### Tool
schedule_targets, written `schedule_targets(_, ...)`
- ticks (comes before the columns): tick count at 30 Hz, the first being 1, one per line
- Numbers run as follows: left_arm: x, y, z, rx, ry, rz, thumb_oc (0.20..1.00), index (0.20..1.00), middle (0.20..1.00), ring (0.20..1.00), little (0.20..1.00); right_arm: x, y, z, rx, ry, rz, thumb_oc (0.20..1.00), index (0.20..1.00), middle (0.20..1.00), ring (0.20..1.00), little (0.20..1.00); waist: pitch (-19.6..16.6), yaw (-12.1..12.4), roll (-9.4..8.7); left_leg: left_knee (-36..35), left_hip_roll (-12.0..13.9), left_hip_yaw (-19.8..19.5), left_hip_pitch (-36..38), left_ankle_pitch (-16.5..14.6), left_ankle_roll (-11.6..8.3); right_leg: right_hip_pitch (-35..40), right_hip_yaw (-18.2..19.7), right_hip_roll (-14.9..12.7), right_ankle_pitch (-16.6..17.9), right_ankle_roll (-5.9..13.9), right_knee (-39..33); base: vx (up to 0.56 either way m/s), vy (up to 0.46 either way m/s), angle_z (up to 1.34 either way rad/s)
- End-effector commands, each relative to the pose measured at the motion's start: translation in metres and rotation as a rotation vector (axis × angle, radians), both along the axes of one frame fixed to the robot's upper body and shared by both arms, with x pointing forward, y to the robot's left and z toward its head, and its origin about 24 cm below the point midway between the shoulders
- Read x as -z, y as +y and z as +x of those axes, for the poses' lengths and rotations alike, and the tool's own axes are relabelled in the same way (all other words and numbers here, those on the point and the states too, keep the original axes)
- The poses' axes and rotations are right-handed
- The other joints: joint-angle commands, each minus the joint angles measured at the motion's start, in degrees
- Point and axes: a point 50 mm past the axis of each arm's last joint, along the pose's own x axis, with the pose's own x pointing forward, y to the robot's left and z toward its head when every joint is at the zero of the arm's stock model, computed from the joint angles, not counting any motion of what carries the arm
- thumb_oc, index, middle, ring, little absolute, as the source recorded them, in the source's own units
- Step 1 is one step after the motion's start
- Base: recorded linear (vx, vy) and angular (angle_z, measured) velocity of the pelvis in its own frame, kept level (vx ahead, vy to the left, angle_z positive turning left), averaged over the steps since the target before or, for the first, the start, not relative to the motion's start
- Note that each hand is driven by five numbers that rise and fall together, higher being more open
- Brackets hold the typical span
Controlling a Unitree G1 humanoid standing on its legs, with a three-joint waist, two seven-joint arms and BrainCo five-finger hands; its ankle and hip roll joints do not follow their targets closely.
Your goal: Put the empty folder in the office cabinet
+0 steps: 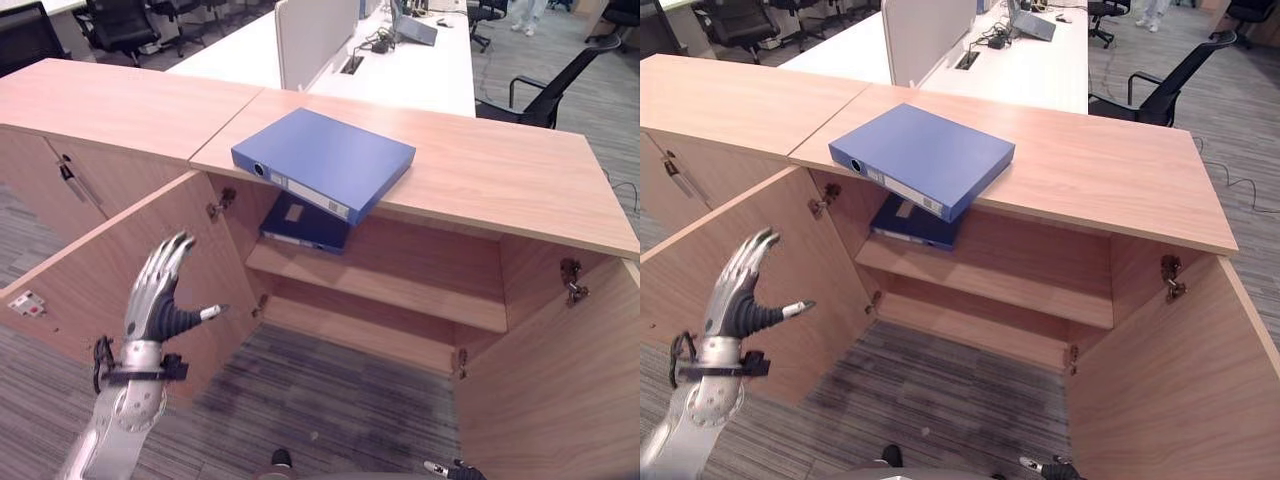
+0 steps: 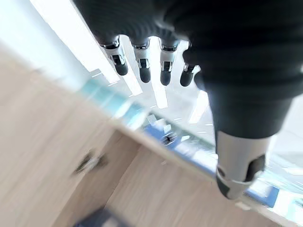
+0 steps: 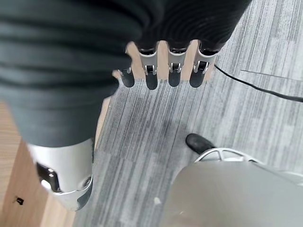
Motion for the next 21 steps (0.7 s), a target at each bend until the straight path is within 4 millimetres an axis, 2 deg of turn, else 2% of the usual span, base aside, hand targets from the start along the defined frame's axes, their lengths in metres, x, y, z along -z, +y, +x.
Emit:
schedule_targets(1, -0.026, -0.033, 0.015, 0.155, -0.183, 0.185, 1.0, 1.0, 1.0, 1.0, 1.0, -0.002, 0.016, 0.027, -0.055, -0.068, 0.007, 1.0, 1.0, 1.0, 1.0, 1.0, -1.35, -3.31, -1.39, 0.17, 2.75, -0.28, 0.44, -5.78, -2.52, 0.74, 3.26, -1.72, -5.62, 2.62, 0.31, 0.02, 0.015, -0.07)
schedule_targets(2, -0.025, -0.034, 0.017, 0.156, -0.185, 0.186, 1.0, 1.0, 1.0, 1.0, 1.0, -0.002, 0.016, 0.027, -0.052, -0.069, 0.007, 1.0, 1.0, 1.0, 1.0, 1.0, -1.32, -3.15, -1.4, 0.17, 2.74, -0.28, 0.41, -5.79, -2.51, 0.72, 3.26, -1.72, -5.62, 2.63, 0.31, 0.03, 0.022, -0.04)
schedule_targets(8, -0.035, -0.063, 0.054, 0.203, -0.271, 0.368, 1.0, 1.0, 1.0, 1.0, 1.0, -0.002, 0.015, 0.025, -0.065, -0.057, -0.006, 1.0, 1.0, 1.0, 1.0, 1.0, -2.94, -5.92, -0.77, 0.13, 2.4, 0.59, 1.02, -6.51, -2.42, 0.63, 3.9, -2.12, -4.93, 3.01, 0.31, 0.02, 0.02, -0.11)
schedule_targets(10, -0.037, -0.076, 0.066, 0.225, -0.292, 0.418, 1.0, 1.0, 1.0, 1.0, 1.0, -0.002, 0.014, 0.025, -0.062, -0.055, -0.011, 1.0, 1.0, 1.0, 1.0, 1.0, -3.04, -6.43, -0.73, 0.13, 2.14, 1.8, 0.66, -5.67, -2.06, 0.22, 3.04, -2.48, -3.87, 2.89, 0.31, -0.05, 0.026, -0.08)
schedule_targets(13, -0.039, -0.093, 0.081, 0.256, -0.3, 0.495, 1.0, 1.0, 1.0, 1.0, 1.0, -0.002, 0.012, 0.023, -0.059, -0.049, -0.019, 1.0, 1.0, 1.0, 1.0, 1.0, -3.54, -7.42, -0.56, 0.13, 1.97, 2.01, 0.71, -6.05, -1.91, 0.12, 3.3, -2.82, -3.57, 3.06, 0.31, 0.01, 0.022, -0.02)
schedule_targets(15, -0.036, -0.097, 0.087, 0.262, -0.284, 0.541, 1.0, 1.0, 1.0, 1.0, 1.0, -0.002, 0.01, 0.024, -0.065, -0.049, -0.023, 1.0, 1.0, 1.0, 1.0, 1.0, -3.99, -8.05, -0.32, 0.13, 1.96, 1.35, 1.37, -7.12, -2.13, 0.53, 4.41, -2.83, -4.24, 3.45, 0.31, 0.06, 0.026, -0.09)
schedule_targets(17, -0.034, -0.101, 0.092, 0.263, -0.276, 0.559, 1.0, 1.0, 1.0, 1.0, 1.0, -0.003, 0.009, 0.024, -0.059, -0.052, -0.024, 1.0, 1.0, 1.0, 1.0, 1.0, -3.75, -8.08, -0.42, 0.13, 1.76, 2.34, 1.06, -6.3, -1.79, 0.13, 3.53, -3.08, -3.39, 3.25, 0.31, -0.05, 0.027, -0.08)
schedule_targets(21, -0.029, -0.1, 0.115, 0.169, -0.249, 0.639, 1.0, 1.0, 1.0, 1.0, 1.0, -0.003, 0.005, 0.023, -0.047, -0.051, -0.036, 1.0, 1.0, 1.0, 1.0, 1.0, -4.07, -8.97, -0.38, 0.13, 1.28, 2.91, 1.36, -6.93, -1.49, 0.01, 3.9, -3.5, -3.15, 3.74, 0.31, 0.02, 0.033, -0.02)
